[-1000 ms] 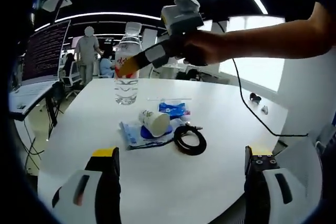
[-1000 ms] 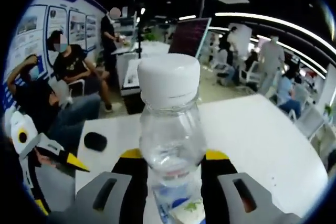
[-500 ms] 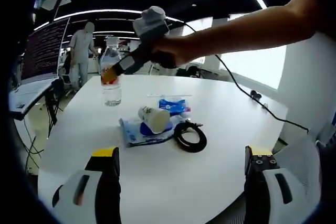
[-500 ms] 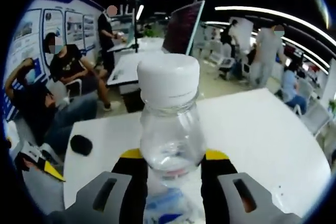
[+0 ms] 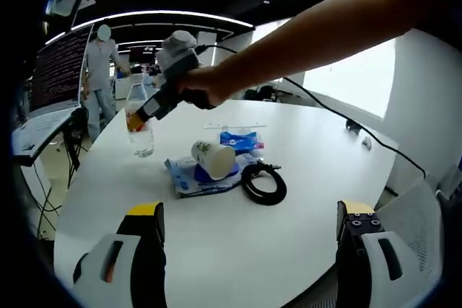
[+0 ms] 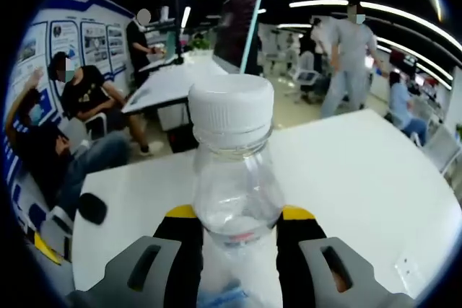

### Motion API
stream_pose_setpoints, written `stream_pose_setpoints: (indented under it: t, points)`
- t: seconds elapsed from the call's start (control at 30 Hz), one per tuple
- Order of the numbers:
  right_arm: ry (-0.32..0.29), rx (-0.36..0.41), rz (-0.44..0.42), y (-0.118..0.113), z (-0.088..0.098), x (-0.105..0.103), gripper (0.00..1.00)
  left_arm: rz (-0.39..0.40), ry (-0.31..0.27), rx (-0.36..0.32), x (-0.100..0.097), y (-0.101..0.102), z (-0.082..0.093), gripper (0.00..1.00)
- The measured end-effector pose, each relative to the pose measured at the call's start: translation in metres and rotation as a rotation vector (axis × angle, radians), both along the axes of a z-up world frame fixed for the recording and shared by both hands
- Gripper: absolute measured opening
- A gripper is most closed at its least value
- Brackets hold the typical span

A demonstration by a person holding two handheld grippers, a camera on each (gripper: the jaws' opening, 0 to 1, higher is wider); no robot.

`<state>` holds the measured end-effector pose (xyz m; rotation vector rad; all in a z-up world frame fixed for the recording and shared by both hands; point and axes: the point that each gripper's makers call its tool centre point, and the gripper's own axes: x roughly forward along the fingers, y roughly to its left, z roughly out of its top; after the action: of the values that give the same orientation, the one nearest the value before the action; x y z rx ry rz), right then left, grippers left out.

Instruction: Arrange the tabletop items into an orderly group along one side of the table until the central work area is clear of visible clutter.

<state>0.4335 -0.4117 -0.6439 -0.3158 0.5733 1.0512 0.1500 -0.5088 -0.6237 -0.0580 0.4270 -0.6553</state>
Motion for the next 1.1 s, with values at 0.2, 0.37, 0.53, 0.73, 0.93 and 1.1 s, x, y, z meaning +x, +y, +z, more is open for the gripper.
stream_pose_setpoints:
  t: [0.2,0.37,0.53,0.73,0.93,1.1]
  points:
    - [0.001,0.006,-0.008,0.005,-0.01,0.005,0.35,0.014,0.014,-0.016,0.001,0.002,-0.001,0.99]
    - [-0.001,0.008,-0.008,0.007,-0.016,0.012,0.35,0.009,0.016,-0.013,0.001,0.001,-0.002,0.99]
    - [0.008,0.009,-0.019,0.007,-0.019,0.016,0.35,0.007,0.015,-0.004,0.001,0.001,-0.003,0.99]
    - [0.021,0.014,-0.029,0.008,-0.027,0.022,0.35,0.025,0.019,-0.014,0.003,0.004,-0.002,0.99]
    - [0.031,0.025,-0.034,0.007,-0.027,0.025,0.35,0.038,0.02,-0.023,0.004,0.006,-0.001,0.99]
    - [0.041,0.027,-0.036,0.008,-0.031,0.026,0.36,0.023,0.035,-0.022,0.002,0.003,-0.004,0.99]
